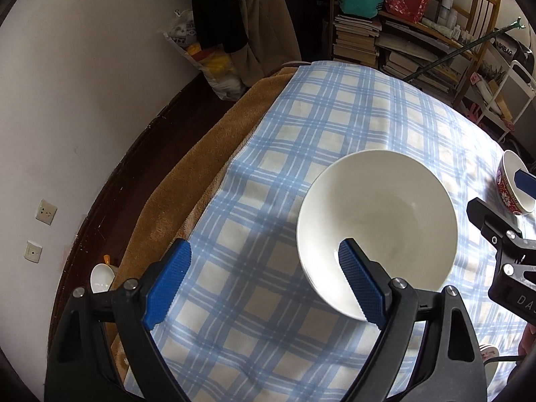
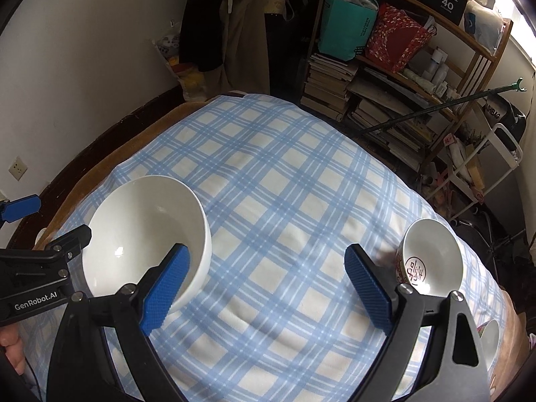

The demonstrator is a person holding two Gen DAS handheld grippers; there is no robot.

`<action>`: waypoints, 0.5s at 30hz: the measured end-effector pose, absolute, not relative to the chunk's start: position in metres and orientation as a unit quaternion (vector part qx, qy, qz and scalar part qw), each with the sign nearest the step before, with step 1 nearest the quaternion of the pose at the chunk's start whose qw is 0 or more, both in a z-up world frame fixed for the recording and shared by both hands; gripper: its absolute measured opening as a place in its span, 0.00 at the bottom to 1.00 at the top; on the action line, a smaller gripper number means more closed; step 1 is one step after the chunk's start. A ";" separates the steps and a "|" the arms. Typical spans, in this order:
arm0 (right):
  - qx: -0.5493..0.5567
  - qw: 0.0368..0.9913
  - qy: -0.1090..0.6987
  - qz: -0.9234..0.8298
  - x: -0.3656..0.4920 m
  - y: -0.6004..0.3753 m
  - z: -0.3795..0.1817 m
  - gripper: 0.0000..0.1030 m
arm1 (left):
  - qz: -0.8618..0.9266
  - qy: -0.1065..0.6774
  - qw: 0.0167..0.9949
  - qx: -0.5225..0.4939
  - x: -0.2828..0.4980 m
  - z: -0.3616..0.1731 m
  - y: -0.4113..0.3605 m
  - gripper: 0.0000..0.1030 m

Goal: Organize plates and bowls
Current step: 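Close the left tool on the large white bowl rim while the right tool grips another white bowl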

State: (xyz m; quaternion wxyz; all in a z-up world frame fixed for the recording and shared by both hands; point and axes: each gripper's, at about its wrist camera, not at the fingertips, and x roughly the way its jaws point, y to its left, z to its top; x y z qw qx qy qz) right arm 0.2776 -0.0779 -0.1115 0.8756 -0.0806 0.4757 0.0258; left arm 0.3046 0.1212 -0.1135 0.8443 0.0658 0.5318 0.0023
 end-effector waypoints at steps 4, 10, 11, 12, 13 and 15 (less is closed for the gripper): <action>-0.084 0.874 0.478 0.018 0.282 -0.076 -0.119 0.95 | -0.001 0.543 0.837 0.070 0.306 -0.126 0.119 0.86; -0.096 0.868 0.487 0.017 0.288 -0.070 -0.131 0.95 | -0.002 0.564 0.823 0.062 0.310 -0.144 0.121 0.86; -0.100 0.867 0.487 0.014 0.289 -0.069 -0.133 0.95 | -0.005 0.566 0.822 0.059 0.310 -0.146 0.121 0.86; -0.101 0.867 0.488 0.014 0.290 -0.068 -0.134 0.95 | -0.006 0.567 0.822 0.059 0.311 -0.148 0.121 0.86; -0.100 0.866 0.490 0.016 0.291 -0.068 -0.136 0.95 | -0.005 0.566 0.822 0.059 0.311 -0.149 0.122 0.84; -0.097 0.862 0.498 0.018 0.293 -0.067 -0.139 0.91 | -0.008 0.567 0.822 0.057 0.311 -0.152 0.123 0.77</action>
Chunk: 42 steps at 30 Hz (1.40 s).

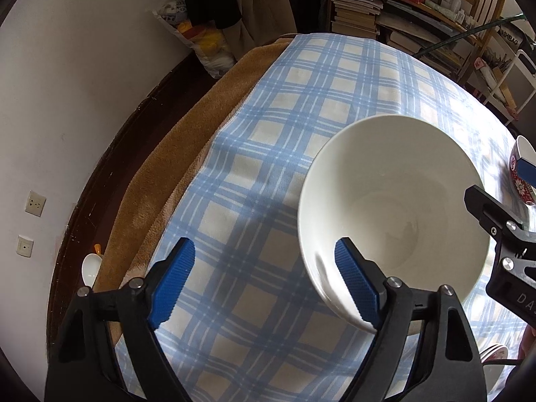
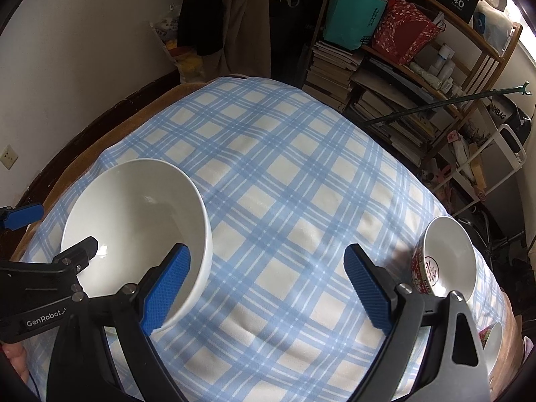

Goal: Organize plates and bowls

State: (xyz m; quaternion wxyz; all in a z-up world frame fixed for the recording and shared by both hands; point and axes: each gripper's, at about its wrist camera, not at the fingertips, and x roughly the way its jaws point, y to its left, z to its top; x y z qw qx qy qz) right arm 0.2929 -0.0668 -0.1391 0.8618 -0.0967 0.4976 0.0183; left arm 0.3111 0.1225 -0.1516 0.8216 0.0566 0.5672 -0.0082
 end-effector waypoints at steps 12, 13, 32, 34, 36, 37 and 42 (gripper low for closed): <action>-0.067 0.836 0.541 0.061 0.302 -0.048 -0.158 0.18 | -0.070 0.583 0.809 -0.037 0.308 -0.173 0.119 0.28; -0.080 0.835 0.542 0.054 0.301 -0.044 -0.159 0.17 | -0.068 0.582 0.809 -0.044 0.307 -0.174 0.119 0.27; -0.009 0.832 0.550 0.073 0.278 -0.067 -0.148 0.08 | -0.080 0.590 0.802 -0.060 0.286 -0.160 0.105 0.16; -0.001 0.831 0.551 0.074 0.273 -0.073 -0.147 0.08 | -0.084 0.590 0.801 -0.056 0.282 -0.158 0.101 0.16; 0.001 0.832 0.549 0.074 0.267 -0.078 -0.145 0.08 | -0.088 0.590 0.801 -0.049 0.277 -0.156 0.097 0.16; 0.003 0.833 0.548 0.074 0.264 -0.080 -0.144 0.08 | -0.090 0.591 0.800 -0.048 0.275 -0.155 0.095 0.16; 0.012 0.832 0.549 0.079 0.252 -0.087 -0.143 0.08 | -0.090 0.597 0.796 -0.045 0.264 -0.152 0.093 0.16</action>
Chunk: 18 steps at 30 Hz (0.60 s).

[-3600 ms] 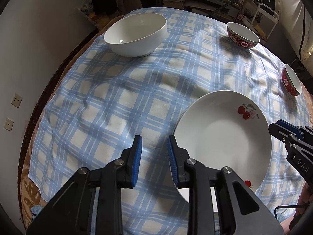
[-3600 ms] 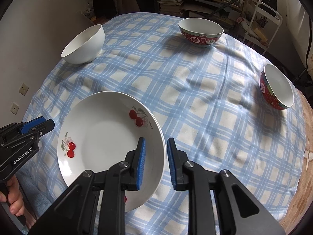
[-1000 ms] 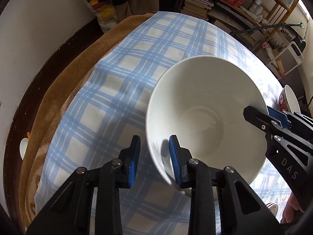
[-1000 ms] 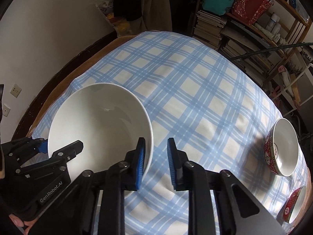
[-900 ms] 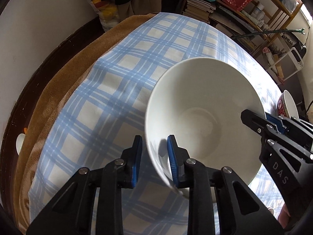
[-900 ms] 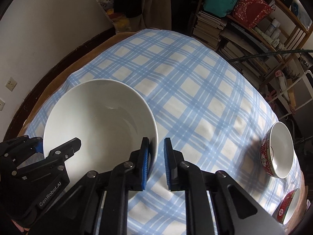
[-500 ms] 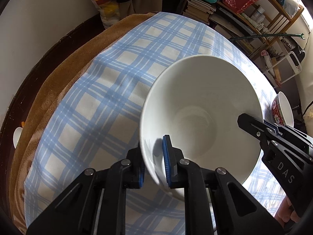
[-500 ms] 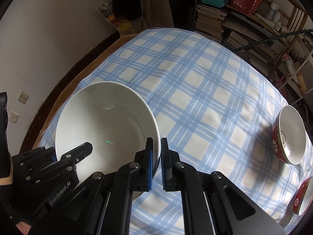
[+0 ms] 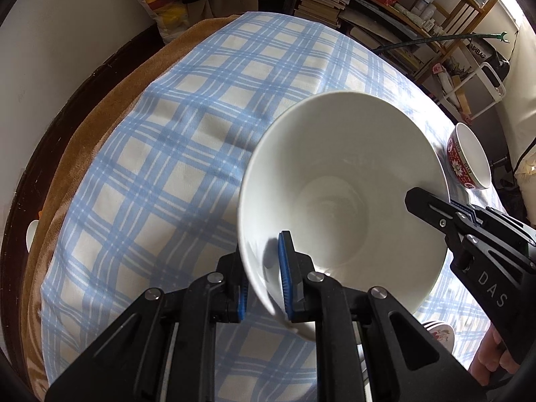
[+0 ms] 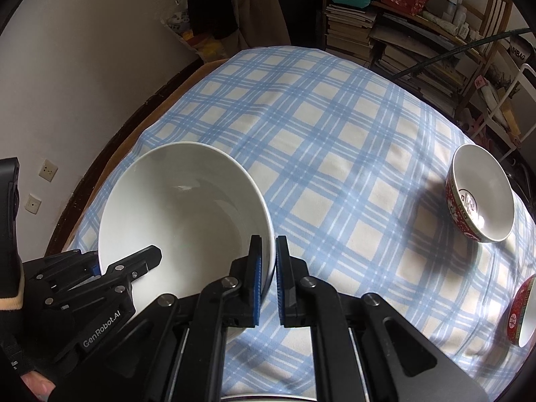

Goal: Organize plates and bowls

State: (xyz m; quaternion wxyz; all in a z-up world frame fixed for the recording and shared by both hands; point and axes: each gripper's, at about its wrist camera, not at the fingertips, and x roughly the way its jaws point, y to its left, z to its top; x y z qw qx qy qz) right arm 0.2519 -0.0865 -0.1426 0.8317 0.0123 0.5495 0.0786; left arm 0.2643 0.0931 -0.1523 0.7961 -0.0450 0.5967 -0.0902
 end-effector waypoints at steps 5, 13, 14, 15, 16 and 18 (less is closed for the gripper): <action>0.028 0.829 0.553 0.084 0.239 -0.087 -0.146 0.09 | -0.086 0.601 0.793 -0.040 0.251 -0.150 0.097 0.16; 0.048 0.825 0.555 0.092 0.214 -0.084 -0.147 0.09 | -0.082 0.603 0.794 -0.018 0.228 -0.143 0.100 0.16; 0.048 0.826 0.554 0.091 0.212 -0.085 -0.147 0.09 | -0.084 0.603 0.793 -0.020 0.226 -0.142 0.101 0.16; 0.049 0.827 0.553 0.090 0.209 -0.085 -0.146 0.09 | -0.085 0.603 0.793 -0.022 0.224 -0.141 0.101 0.16; 0.050 0.827 0.553 0.090 0.207 -0.086 -0.145 0.09 | -0.086 0.604 0.792 -0.022 0.222 -0.141 0.101 0.16; 0.054 0.826 0.553 0.090 0.203 -0.087 -0.144 0.09 | -0.086 0.604 0.792 -0.020 0.218 -0.139 0.101 0.16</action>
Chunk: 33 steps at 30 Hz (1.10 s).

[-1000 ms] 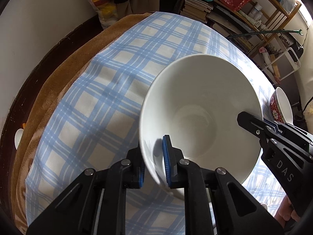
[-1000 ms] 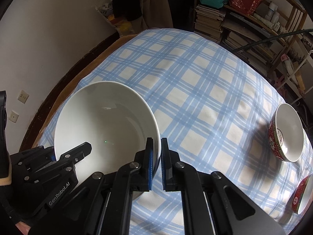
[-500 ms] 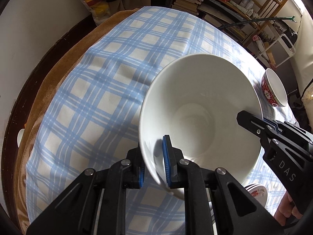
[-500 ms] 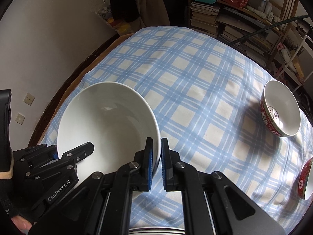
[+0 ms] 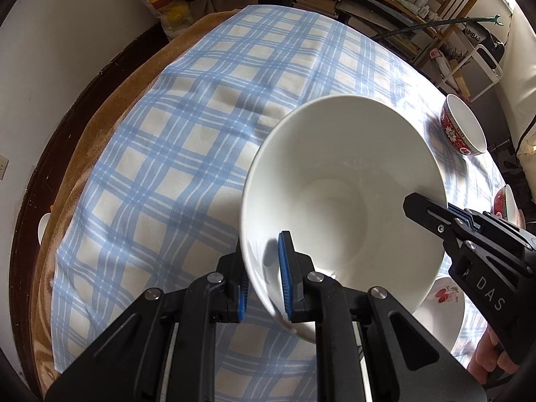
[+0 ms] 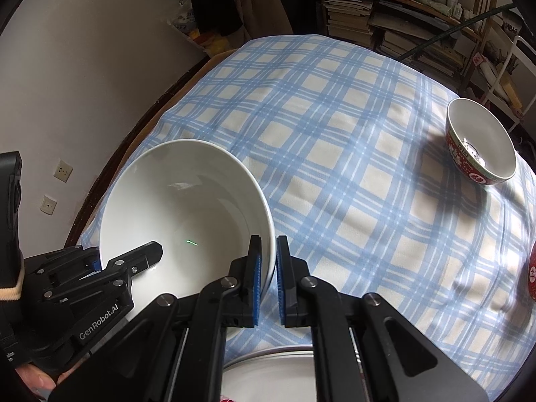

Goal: Organize plates and bowls

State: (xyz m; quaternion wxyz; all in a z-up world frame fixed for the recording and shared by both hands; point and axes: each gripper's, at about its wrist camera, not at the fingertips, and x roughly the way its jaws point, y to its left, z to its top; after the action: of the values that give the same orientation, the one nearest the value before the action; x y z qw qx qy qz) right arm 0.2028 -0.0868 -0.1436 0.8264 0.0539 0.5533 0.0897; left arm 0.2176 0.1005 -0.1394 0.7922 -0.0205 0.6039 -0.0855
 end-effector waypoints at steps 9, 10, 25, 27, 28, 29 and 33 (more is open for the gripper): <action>0.058 0.819 0.565 0.082 0.188 -0.087 -0.155 0.10 | -0.084 0.618 0.782 -0.025 0.213 -0.151 0.101 0.16; 0.052 0.819 0.565 0.079 0.187 -0.086 -0.156 0.10 | -0.086 0.621 0.779 -0.023 0.213 -0.154 0.101 0.16; 0.055 0.816 0.570 0.083 0.188 -0.086 -0.160 0.11 | -0.085 0.620 0.780 0.012 0.215 -0.157 0.097 0.16; 0.062 0.815 0.570 0.085 0.189 -0.088 -0.159 0.11 | -0.086 0.614 0.785 0.019 0.215 -0.150 0.097 0.17; 0.061 0.816 0.568 0.083 0.188 -0.089 -0.158 0.11 | -0.087 0.611 0.787 0.021 0.215 -0.147 0.097 0.17; 0.060 0.818 0.566 0.084 0.188 -0.089 -0.156 0.11 | -0.086 0.607 0.790 0.023 0.215 -0.143 0.097 0.17; 0.066 0.822 0.557 0.095 0.186 -0.094 -0.146 0.12 | -0.074 0.586 0.806 0.049 0.215 -0.130 0.093 0.20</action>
State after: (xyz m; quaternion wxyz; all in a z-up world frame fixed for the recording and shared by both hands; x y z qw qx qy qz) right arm 0.1862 -0.0939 -0.1460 0.8224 0.0656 0.5572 0.0946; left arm 0.2149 0.0933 -0.1302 0.8057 0.0485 0.5857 -0.0738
